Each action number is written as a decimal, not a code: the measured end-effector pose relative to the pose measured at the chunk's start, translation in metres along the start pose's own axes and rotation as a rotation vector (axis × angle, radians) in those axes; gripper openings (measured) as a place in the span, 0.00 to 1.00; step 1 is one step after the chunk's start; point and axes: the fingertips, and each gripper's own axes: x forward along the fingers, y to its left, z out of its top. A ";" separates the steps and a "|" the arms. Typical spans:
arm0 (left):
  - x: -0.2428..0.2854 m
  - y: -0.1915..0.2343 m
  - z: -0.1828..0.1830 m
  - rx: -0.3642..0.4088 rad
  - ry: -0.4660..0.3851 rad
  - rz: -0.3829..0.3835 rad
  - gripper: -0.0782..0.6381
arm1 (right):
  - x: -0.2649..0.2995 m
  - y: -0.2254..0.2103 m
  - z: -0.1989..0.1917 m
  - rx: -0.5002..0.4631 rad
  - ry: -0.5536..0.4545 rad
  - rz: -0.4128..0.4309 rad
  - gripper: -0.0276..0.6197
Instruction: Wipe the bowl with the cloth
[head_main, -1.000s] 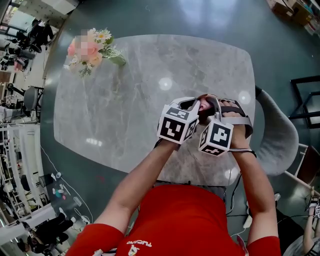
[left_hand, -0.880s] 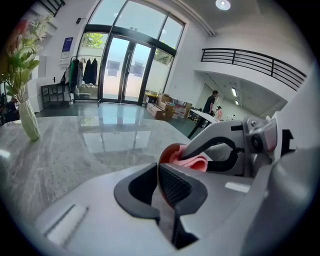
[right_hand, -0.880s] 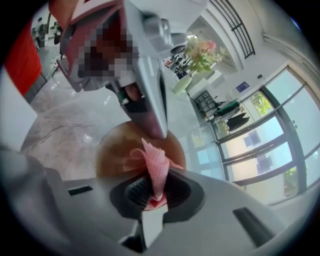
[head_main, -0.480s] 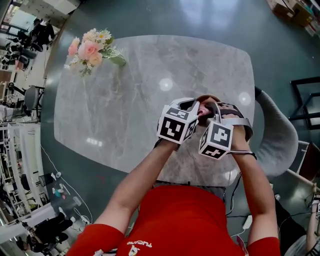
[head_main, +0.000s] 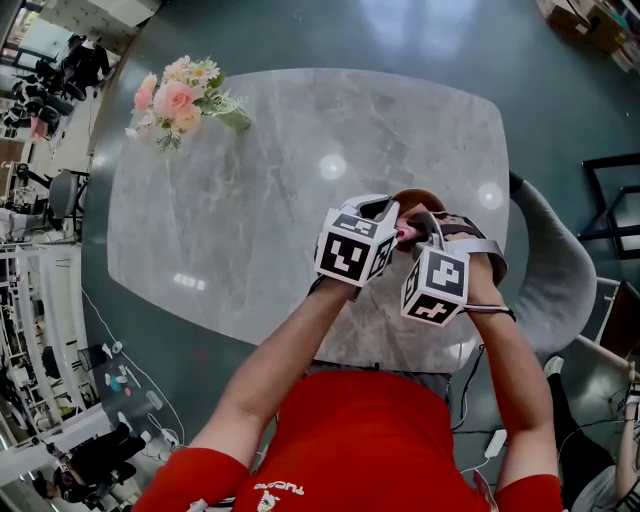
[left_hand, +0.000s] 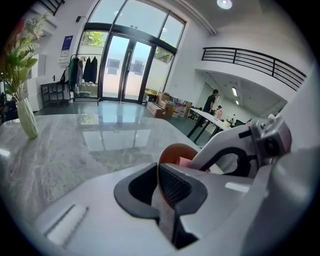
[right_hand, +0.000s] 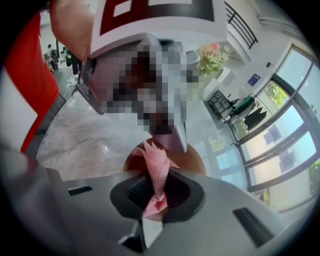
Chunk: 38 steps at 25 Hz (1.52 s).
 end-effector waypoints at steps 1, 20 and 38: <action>0.000 -0.001 0.000 -0.004 0.000 -0.002 0.13 | 0.002 -0.005 0.000 0.004 -0.003 -0.026 0.08; 0.020 0.014 -0.006 -0.056 0.080 0.005 0.14 | -0.010 -0.023 -0.011 0.277 -0.140 -0.100 0.08; 0.023 0.014 0.001 -0.046 0.071 -0.020 0.22 | -0.007 -0.038 -0.021 0.431 -0.193 -0.142 0.08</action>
